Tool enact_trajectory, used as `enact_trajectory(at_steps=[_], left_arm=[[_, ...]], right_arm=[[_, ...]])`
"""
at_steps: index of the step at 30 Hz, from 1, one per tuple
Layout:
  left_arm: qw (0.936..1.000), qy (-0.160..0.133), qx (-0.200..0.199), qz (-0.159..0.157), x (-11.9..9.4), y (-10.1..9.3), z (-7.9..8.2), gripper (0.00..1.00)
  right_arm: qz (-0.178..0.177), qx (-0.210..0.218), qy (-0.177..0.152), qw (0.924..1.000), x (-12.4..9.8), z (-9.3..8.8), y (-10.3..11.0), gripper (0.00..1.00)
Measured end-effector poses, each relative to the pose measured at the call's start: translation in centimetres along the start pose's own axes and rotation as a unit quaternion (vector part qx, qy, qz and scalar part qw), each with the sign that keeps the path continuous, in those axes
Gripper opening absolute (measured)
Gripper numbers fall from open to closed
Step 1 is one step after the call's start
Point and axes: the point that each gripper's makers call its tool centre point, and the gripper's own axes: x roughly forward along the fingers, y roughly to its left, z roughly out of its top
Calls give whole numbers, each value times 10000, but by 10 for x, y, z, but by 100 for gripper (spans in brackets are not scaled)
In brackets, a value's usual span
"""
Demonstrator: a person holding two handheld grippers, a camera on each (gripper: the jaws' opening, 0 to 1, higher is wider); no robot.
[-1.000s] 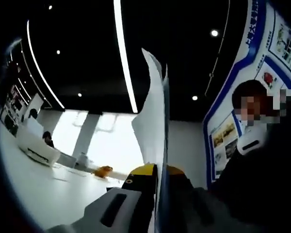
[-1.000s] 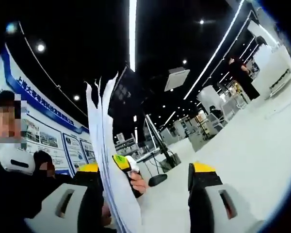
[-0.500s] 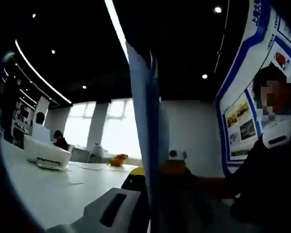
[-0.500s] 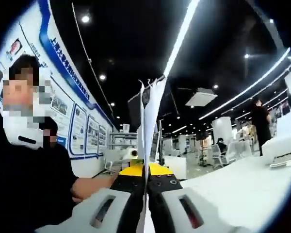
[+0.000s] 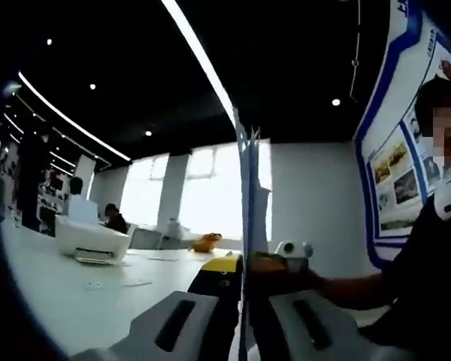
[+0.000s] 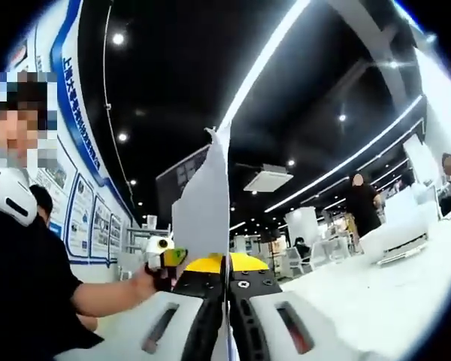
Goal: Organize the stack of printing papers by aligning and flattening the scattered papers on the table
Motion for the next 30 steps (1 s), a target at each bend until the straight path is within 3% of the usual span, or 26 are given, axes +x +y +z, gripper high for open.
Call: enact_trajectory(at_steps=[7,9,11,16,20,28,30], left_arm=[[9988,164,398,225,-3,6,1,6],[9989,157,380,218,-6,6,-2,6],[9992,197,298,166,-8,5,-7,7],[9995,154,204,160,-9,5,-15,18],[9996,177,201,43,-6,-1,-18,21],[9997,74,-101,193,-8,10,-20,30],[9995,54,-218,202,-6,16,-20,28]], right_arm=[[186,-316,181,9992,2,2,9,0],[315,-93,477,9983,0,-7,13,0],[252,-114,685,9973,-2,-13,2,9],[265,-119,588,9978,-7,-6,7,12],[363,-44,545,9978,-7,-4,11,14],[414,28,683,9968,-1,-5,12,23],[471,-7,806,9956,3,-5,11,24]])
